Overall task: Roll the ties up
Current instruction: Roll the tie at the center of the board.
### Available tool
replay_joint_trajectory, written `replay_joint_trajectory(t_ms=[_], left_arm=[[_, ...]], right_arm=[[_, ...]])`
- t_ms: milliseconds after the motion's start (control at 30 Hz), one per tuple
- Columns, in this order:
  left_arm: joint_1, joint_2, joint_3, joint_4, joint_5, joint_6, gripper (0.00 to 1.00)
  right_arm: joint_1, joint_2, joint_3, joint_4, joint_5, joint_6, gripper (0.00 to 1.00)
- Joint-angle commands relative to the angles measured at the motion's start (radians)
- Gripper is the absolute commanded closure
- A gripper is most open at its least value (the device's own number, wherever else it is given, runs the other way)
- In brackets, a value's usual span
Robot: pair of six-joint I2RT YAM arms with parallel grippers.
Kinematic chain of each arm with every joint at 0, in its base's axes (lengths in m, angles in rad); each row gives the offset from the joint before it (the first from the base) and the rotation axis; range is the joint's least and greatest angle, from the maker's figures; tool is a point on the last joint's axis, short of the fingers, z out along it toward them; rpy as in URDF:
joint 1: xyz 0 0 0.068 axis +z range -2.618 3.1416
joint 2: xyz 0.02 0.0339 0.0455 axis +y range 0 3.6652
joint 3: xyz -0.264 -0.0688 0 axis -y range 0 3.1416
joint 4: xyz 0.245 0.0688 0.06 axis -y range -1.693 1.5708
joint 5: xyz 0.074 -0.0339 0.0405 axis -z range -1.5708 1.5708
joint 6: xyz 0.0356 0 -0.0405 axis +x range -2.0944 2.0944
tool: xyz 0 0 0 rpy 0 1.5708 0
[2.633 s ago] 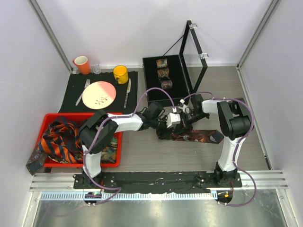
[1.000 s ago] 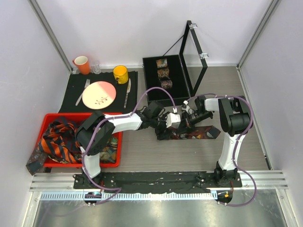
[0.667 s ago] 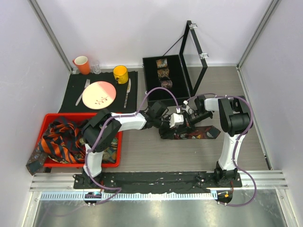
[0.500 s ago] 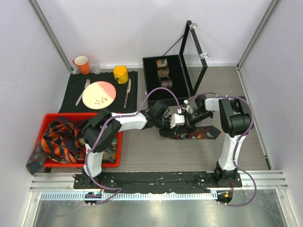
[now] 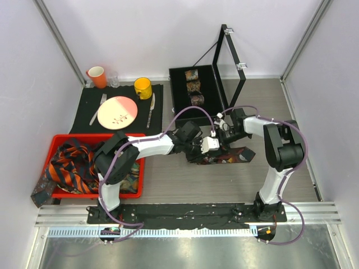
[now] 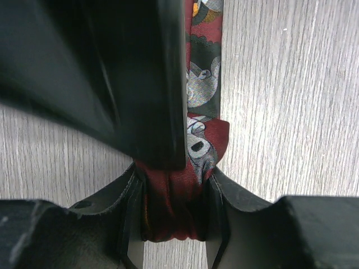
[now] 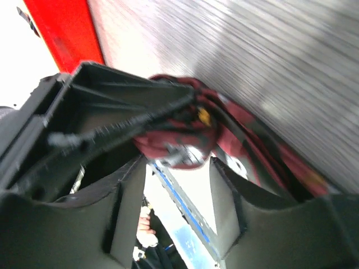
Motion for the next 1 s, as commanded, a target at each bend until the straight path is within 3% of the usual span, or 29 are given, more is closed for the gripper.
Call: replay_joint_trajectory(t_ms=[0,100,200,267,300,367,567,767,967], left_arm=[[-0.007,0.009,0.006,-0.098,-0.087,-0.012,0.74],[-0.007,0.012,0.011,-0.098,-0.084,-0.009,0.71],[-0.005,0.01,0.011,-0.104,-0.066,0.004,0.66],[-0.007,0.006,0.008,-0.112,-0.04,0.013,0.6],[-0.002,0.004,0.006,-0.114,-0.028,0.014,0.57],[0.004,0.0,0.006,-0.111,0.014,0.024,0.48],[0.045,0.009,0.048,-0.069,0.115,-0.007,0.34],[0.047,0.044,0.103,0.003,0.179,-0.05,0.25],[0.039,0.093,0.138,0.061,0.207,-0.075,0.24]], right_arm=[[0.048,0.028,0.01,0.112,-0.049,0.085,0.5],[0.065,0.055,0.01,0.139,-0.012,0.09,0.55],[0.065,0.094,0.021,0.11,0.046,0.052,0.7],[0.062,0.106,0.025,0.076,0.106,0.013,0.94],[0.06,0.115,0.027,0.064,0.13,0.0,0.99],[0.054,0.121,0.022,0.037,0.17,-0.042,0.99],[-0.013,0.138,0.001,0.004,0.203,-0.103,0.99],[-0.055,0.15,0.004,-0.008,0.242,-0.152,0.99],[-0.058,0.167,0.021,0.013,0.249,-0.139,0.99]])
